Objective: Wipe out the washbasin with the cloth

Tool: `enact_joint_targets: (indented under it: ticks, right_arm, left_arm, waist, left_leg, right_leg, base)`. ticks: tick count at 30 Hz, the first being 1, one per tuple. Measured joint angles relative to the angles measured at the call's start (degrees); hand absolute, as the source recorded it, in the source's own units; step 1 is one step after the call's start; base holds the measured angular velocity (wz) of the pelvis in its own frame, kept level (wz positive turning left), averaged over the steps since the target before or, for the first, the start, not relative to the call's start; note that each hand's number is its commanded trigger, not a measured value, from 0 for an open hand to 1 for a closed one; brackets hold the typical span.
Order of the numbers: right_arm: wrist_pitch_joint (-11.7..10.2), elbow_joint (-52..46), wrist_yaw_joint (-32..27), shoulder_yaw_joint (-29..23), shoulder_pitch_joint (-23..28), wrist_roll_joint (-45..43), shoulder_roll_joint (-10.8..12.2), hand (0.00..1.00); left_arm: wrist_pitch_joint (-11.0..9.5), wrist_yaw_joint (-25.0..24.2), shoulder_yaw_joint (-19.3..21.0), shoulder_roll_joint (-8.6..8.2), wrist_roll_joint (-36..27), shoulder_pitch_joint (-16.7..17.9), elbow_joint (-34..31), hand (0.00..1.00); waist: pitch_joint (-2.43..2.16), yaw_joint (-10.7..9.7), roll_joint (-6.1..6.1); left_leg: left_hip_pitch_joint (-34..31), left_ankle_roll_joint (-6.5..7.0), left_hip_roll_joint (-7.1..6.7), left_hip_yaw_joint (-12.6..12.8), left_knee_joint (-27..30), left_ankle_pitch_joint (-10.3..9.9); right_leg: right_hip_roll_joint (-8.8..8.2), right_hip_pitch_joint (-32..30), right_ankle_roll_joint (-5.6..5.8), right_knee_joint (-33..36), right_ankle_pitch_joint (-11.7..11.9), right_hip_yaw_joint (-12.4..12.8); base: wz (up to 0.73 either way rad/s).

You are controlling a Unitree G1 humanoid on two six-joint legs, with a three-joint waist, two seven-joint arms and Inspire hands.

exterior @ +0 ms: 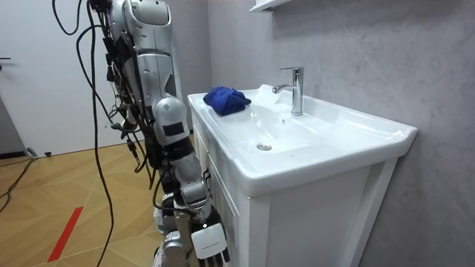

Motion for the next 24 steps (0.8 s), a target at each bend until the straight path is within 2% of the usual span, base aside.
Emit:
enact_joint_targets:
  ticks: [3, 7, 11, 13, 16, 20, 24]
  right_arm:
    - [0.05, 1.56, 0.60, -0.01, -0.75, 0.27, 0.21, 0.00]
    - [0.30, 2.17, 1.95, -0.02, -1.07, -0.57, 0.22, 0.00]
    - [1.50, 2.36, 1.91, 0.10, -0.82, -1.24, 0.48, 0.00]
    - [2.18, 2.44, 1.80, 1.14, -0.93, -3.04, 0.76, 0.00]
    - [2.52, 2.49, 1.82, 1.15, -1.20, -4.52, 1.29, 0.00]
    - [2.67, 2.34, 1.85, 1.12, -1.16, -5.07, 1.69, 0.00]
    - [2.69, 1.92, 2.22, 1.12, -0.70, -10.03, 2.36, 0.00]
  left_arm:
    - [0.91, -2.87, -3.29, -0.55, 0.53, -1.40, 2.34, 0.00]
    - [3.23, -7.37, -6.98, -0.79, 1.61, -2.30, 3.67, 0.00]
    - [4.68, -11.56, -7.22, -1.15, 5.78, -3.93, 4.30, 0.00]
    - [5.47, -13.93, -7.32, -1.55, 9.65, -5.07, 4.29, 0.00]
    - [5.98, -16.21, -10.30, -1.75, 13.69, -6.94, 4.35, 0.00]
    - [6.37, -19.34, -12.47, -2.60, 16.16, -7.49, 4.32, 0.00]
    - [7.15, -22.10, -13.44, -3.00, 20.55, -7.89, 4.31, 0.00]
  waist:
    - [0.12, -0.67, -0.49]
    - [0.11, -3.08, -0.90]
    - [0.17, -4.04, -1.38]
    - [0.50, -4.12, -1.74]
    - [0.77, -4.50, -2.14]
    - [0.76, -5.93, -2.48]
    - [0.68, -7.25, -2.89]
  left_leg:
    - [0.00, 0.00, -0.04, 0.11, 0.05, -0.01]
    - [0.03, 0.01, 0.00, 1.17, 0.04, -0.01]
    - [0.31, 0.01, 0.07, 2.06, -0.06, -0.01]
    - [0.87, 0.01, 0.13, 3.43, -0.03, -0.02]
    - [1.18, 0.13, 0.06, 3.50, -0.07, -0.10]
    - [1.41, 0.63, 0.01, 3.68, -0.09, -0.42]
    - [1.92, 0.64, -0.02, 4.90, -0.13, -0.43]
  right_leg:
    - [0.03, -0.03, 0.01, -0.04, 0.02, 0.19]
    - [-0.06, -0.09, 0.01, -0.03, 0.01, 0.37]
    - [0.01, -0.09, 0.00, 0.11, 0.00, 1.11]
    - [0.14, -0.23, -0.01, 0.76, -0.02, 2.01]
    - [0.14, -0.28, 0.00, 0.69, -0.01, 2.87]
    - [0.16, -0.27, 0.14, 0.77, -0.02, 3.52]
    - [0.13, -0.26, 0.26, 0.90, -0.09, 4.53]
  base:
    - [-0.02]
    - [-0.02]
    - [-0.11]
    - [-0.24]
    - [-0.14]
    - [-0.09]
    - [-0.11]
